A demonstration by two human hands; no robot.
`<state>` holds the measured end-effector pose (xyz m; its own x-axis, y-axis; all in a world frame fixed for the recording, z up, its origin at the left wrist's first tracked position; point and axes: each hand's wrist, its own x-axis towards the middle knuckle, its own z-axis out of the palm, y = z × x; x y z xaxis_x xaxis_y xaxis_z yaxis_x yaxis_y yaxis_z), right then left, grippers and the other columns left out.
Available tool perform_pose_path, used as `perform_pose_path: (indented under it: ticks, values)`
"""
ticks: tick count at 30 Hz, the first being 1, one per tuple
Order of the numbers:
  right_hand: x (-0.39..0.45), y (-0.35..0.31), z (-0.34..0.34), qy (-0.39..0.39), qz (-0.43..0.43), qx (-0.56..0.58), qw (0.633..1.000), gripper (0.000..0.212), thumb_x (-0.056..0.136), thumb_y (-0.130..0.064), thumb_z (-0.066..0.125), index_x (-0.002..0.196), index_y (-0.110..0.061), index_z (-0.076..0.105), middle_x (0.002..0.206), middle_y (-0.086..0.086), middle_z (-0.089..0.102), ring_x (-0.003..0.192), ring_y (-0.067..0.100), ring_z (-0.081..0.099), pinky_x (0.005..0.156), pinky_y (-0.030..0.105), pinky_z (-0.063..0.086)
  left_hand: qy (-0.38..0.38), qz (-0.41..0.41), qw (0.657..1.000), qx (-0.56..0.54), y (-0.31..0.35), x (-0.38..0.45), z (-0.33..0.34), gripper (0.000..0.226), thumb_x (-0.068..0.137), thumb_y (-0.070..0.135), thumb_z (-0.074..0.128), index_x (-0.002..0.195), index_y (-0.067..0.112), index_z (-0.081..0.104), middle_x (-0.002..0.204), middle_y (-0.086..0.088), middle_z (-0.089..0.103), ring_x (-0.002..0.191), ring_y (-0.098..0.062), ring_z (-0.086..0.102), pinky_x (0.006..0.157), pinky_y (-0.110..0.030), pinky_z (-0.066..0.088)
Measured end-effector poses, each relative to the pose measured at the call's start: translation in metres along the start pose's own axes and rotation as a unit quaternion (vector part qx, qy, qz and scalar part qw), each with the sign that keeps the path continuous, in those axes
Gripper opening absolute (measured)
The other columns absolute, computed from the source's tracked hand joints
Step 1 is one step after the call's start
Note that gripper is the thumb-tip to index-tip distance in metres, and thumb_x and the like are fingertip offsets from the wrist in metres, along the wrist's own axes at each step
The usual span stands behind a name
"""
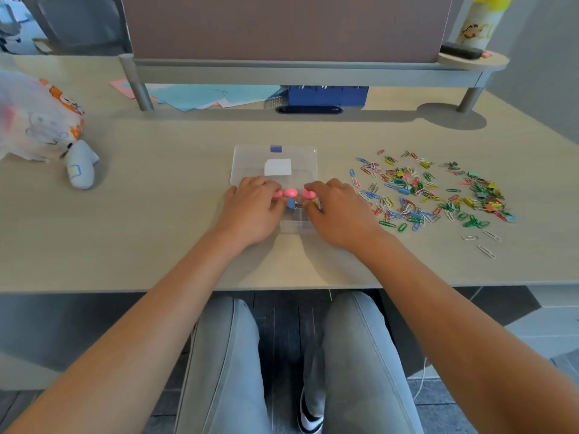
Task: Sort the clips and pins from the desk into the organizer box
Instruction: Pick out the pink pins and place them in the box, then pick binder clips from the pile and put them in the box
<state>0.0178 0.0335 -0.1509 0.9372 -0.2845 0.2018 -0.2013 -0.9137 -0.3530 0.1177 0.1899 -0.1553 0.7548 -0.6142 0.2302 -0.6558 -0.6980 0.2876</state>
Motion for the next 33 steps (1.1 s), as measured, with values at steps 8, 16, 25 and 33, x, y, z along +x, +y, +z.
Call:
perform_pose_path:
  ticks: [8,16,25,33]
  values:
    - [-0.046,0.021,-0.015,0.088,0.029,0.048,0.995,0.039,0.099,-0.026,0.049,0.136,-0.017,0.055,0.125,0.01,0.059,0.12,0.031,0.052,0.094,0.046,0.048,0.035,0.041,0.999,0.005,0.04,-0.013,-0.001,0.039,0.101,0.033,0.044,0.132,0.011,0.054,0.131,-0.009,0.058,0.123,-0.032,0.049,0.101,-0.046,0.037]
    - [-0.105,0.09,-0.049,0.169,0.127,0.015,0.977,0.031,0.099,-0.027,0.056,0.127,-0.017,0.065,0.128,0.003,0.061,0.121,0.023,0.051,0.096,0.037,0.046,0.013,0.138,0.99,0.007,0.129,-0.023,0.029,0.042,0.098,0.036,0.047,0.128,0.007,0.054,0.133,-0.009,0.055,0.126,-0.027,0.046,0.107,-0.044,0.034]
    - [-0.093,0.133,-0.067,0.154,0.187,-0.019,0.97,0.031,0.093,-0.03,0.065,0.122,-0.021,0.071,0.116,0.002,0.065,0.114,0.023,0.054,0.087,0.036,0.049,0.006,0.149,0.988,0.028,0.168,0.0,0.054,0.033,0.093,0.024,0.049,0.119,0.008,0.059,0.118,-0.007,0.057,0.113,-0.029,0.05,0.091,-0.042,0.042]
    - [-0.051,0.141,-0.059,0.105,0.167,-0.002,0.98,0.019,0.083,-0.03,0.073,0.101,-0.024,0.079,0.103,0.002,0.065,0.099,0.023,0.059,0.072,0.031,0.048,0.005,0.117,0.993,0.006,0.164,0.022,0.058,0.033,0.096,0.025,0.05,0.125,0.013,0.06,0.122,-0.006,0.057,0.118,-0.028,0.047,0.091,-0.044,0.041]
